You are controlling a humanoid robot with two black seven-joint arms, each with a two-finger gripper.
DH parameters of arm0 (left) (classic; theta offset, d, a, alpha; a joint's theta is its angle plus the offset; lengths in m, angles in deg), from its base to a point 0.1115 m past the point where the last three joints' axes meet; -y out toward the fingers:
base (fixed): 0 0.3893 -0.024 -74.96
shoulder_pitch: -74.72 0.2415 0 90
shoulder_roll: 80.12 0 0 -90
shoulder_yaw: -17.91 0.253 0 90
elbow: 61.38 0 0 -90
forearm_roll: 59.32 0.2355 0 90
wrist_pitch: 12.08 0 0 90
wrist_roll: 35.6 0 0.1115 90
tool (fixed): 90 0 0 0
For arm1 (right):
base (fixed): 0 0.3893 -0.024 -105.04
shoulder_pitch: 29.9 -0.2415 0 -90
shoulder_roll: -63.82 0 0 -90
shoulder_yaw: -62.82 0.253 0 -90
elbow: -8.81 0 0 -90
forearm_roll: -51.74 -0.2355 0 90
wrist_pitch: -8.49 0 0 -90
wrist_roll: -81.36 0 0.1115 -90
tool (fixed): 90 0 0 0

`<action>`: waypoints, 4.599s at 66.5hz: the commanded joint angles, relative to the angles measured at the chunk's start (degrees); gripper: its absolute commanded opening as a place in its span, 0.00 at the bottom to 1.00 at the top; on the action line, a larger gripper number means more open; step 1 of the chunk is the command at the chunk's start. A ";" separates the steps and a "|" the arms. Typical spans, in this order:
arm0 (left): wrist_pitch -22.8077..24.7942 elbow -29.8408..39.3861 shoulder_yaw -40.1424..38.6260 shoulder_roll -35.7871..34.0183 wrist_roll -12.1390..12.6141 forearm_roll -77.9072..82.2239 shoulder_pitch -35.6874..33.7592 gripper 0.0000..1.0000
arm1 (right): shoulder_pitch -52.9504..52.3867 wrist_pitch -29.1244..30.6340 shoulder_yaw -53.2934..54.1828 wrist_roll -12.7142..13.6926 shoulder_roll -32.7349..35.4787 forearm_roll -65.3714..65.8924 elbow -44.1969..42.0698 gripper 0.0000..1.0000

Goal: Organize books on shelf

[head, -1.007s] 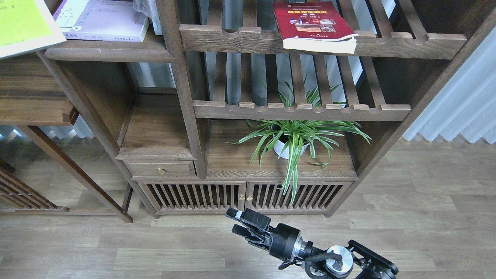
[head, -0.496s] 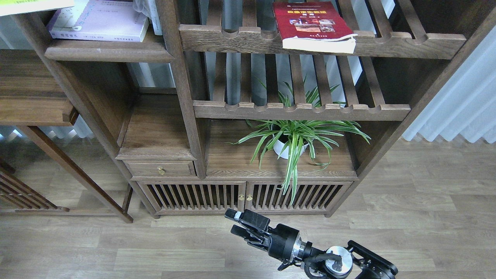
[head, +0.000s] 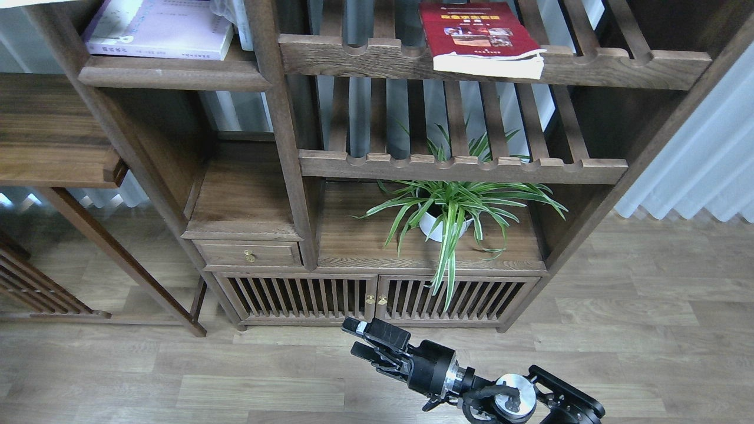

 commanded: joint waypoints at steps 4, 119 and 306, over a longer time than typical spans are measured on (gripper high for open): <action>0.05 -0.10 0.06 1.82 0.11 0.84 -0.96 0.03 | 0.10 0.00 0.09 -0.01 0.01 0.00 -0.10 0.99; 0.05 -25.67 -11.72 28.45 -36.50 15.51 9.05 0.00 | 1.25 0.00 0.88 -0.76 0.01 -0.53 0.43 0.99; 0.05 32.51 -31.84 9.03 -36.50 0.13 56.95 1.00 | -5.08 -3.12 25.32 -12.10 0.01 -0.53 22.05 0.99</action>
